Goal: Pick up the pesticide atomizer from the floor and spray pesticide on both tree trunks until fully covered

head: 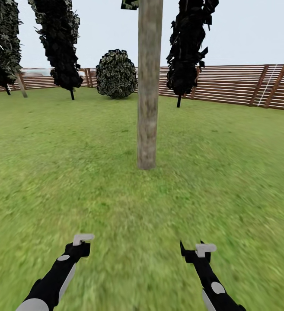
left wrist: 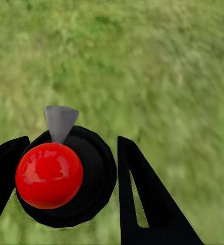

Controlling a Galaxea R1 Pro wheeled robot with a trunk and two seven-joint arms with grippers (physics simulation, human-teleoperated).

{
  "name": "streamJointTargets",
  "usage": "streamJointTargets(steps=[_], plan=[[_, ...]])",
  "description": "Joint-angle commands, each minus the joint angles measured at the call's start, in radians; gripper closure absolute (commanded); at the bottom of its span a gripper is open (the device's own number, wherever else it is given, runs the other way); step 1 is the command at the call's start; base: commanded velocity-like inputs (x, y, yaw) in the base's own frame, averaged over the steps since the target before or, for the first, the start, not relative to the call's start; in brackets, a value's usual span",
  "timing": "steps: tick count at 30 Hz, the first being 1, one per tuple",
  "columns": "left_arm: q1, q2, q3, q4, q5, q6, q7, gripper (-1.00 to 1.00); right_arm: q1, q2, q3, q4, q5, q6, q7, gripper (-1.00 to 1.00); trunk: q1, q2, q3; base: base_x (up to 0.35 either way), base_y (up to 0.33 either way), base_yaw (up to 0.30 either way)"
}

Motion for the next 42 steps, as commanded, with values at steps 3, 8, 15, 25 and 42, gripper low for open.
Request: streamJointTargets(steps=[3,8,15,25,42], plan=[[0.0,0.0,0.0,0.0,0.0,0.0,0.0,1.0,0.0,0.0,0.0,0.0,0.0,0.0,0.0,-1.0,0.0,0.0,0.0,0.337,0.0,0.0],[0.0,0.0,0.0,0.0,0.0,0.0,0.0,1.0,0.0,0.0,0.0,0.0,0.0,0.0,0.0,-1.0,0.0,0.0,0.0,0.337,0.0,0.0],[0.0,0.0,0.0,0.0,0.0,0.0,0.0,1.0,0.0,0.0,0.0,0.0,0.0,0.0,0.0,-1.0,0.0,0.0,0.0,0.337,0.0,0.0],[0.0,0.0,-0.001,0.0,0.0,0.0,0.0,1.0,0.0,0.0,0.0,0.0,0.0,0.0,0.0,-1.0,0.0,0.0,0.0,0.337,0.0,-0.02],[0.001,0.0,-0.001,0.0,0.0,-0.001,0.0,1.0,0.0,0.0,0.0,0.0,0.0,0.0,-0.003,-1.0,0.0,0.0,0.0,0.33,0.0,-0.082]])
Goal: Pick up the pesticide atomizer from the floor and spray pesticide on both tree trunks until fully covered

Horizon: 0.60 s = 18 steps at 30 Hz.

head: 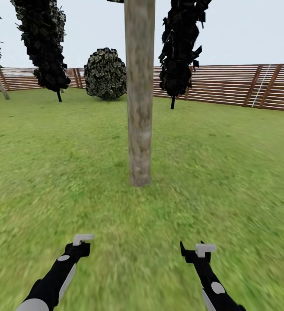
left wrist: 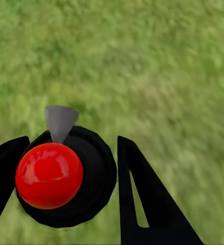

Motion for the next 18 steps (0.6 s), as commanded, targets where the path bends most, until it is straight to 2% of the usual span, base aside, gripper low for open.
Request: streamJointTargets(steps=[1,18], plan=[[-0.001,0.0,0.0,0.0,0.0,0.0,0.0,1.0,0.0,0.0,0.0,0.0,0.0,0.0,0.0,-1.0,0.0,0.0,0.0,0.295,0.0,0.0],[0.0,0.0,0.0,0.0,0.0,0.0,0.0,1.0,0.0,0.006,0.001,0.027,0.002,0.0,0.001,-1.0,0.0,0.0,0.0,0.317,0.0,0.0]])
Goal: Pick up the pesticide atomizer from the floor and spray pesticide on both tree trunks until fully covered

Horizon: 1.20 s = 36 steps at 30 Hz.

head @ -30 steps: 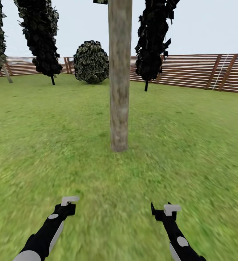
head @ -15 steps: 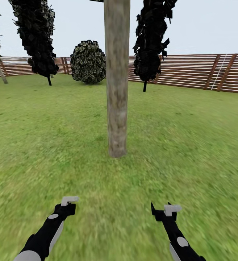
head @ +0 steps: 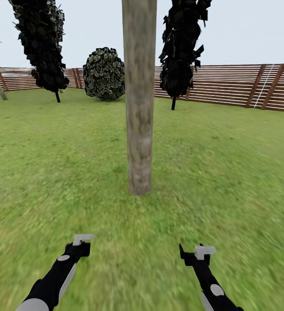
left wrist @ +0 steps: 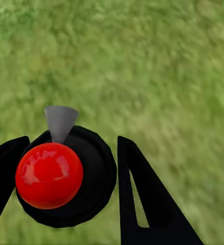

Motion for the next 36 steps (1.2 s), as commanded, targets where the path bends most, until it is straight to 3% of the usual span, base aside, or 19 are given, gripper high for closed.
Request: streamJointTargets(steps=[1,36], plan=[[0.0,0.0,0.0,0.0,0.0,0.0,0.0,1.0,0.0,0.0,0.0,0.0,0.0,0.0,0.0,-1.0,0.0,0.0,0.0,0.323,0.0,0.0],[-0.001,0.0,0.0,0.001,0.0,0.001,-0.001,1.0,0.0,0.0,-0.001,0.0,0.0,0.0,-0.002,-1.0,0.0,0.0,0.0,0.332,0.0,0.0]])
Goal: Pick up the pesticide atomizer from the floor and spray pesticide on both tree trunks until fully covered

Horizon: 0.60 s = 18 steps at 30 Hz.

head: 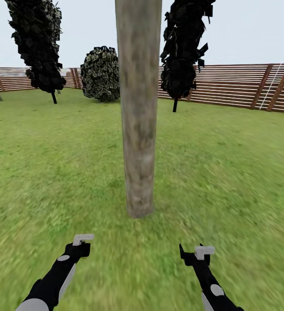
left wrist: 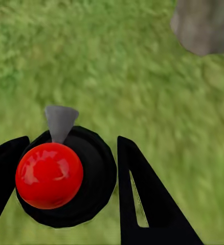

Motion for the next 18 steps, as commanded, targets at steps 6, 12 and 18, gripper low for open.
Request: streamJointTargets(steps=[6,12,18], plan=[[0.0,0.001,0.002,0.001,0.0,-0.002,-0.003,1.0,0.0,0.0,-0.001,-0.001,0.002,0.0,-0.004,-1.0,0.0,0.0,0.0,0.329,-0.067,0.0],[-0.002,0.011,-0.001,-0.021,-0.001,-0.002,-0.004,1.0,-0.001,0.0,-0.006,-0.011,-0.001,0.0,-0.005,-1.0,0.0,0.0,0.0,0.286,-0.113,0.0],[-0.001,0.011,-0.01,-0.024,-0.009,-0.004,-0.071,1.0,-0.002,-0.001,-0.007,-0.019,0.001,-0.002,-0.005,-1.0,0.0,0.0,0.0,0.078,-0.034,0.0]])
